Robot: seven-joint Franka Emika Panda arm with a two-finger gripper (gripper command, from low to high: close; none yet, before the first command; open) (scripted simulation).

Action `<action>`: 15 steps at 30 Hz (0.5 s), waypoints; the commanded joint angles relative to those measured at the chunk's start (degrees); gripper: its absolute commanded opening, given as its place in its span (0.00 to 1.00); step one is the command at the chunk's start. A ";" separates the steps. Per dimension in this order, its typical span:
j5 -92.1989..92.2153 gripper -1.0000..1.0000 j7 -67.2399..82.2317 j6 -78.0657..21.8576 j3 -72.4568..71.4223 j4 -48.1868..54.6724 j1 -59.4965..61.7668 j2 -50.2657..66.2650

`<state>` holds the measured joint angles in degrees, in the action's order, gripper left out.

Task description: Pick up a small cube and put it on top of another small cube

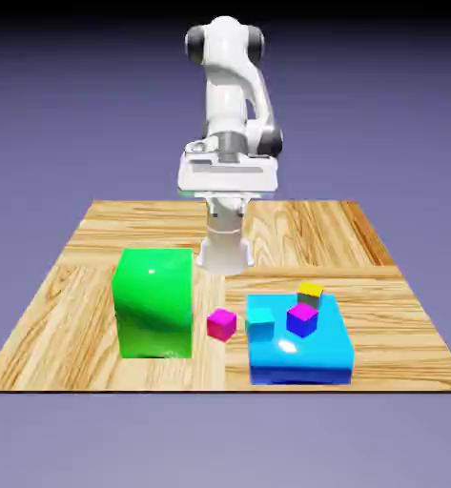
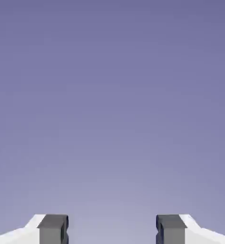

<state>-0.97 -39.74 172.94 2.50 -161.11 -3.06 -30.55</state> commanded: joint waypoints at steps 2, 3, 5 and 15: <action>-1.61 0.50 4.51 -1.78 4.16 -0.18 -3.93 3.49; -2.42 0.50 6.76 -2.67 6.23 -0.27 -5.90 5.24; -4.03 0.50 11.26 -4.44 10.39 -0.45 -9.83 8.73; -12.09 0.50 33.78 -13.33 31.15 -1.35 -29.47 26.20</action>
<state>-13.06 -5.96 159.61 33.65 -162.46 -32.53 -4.36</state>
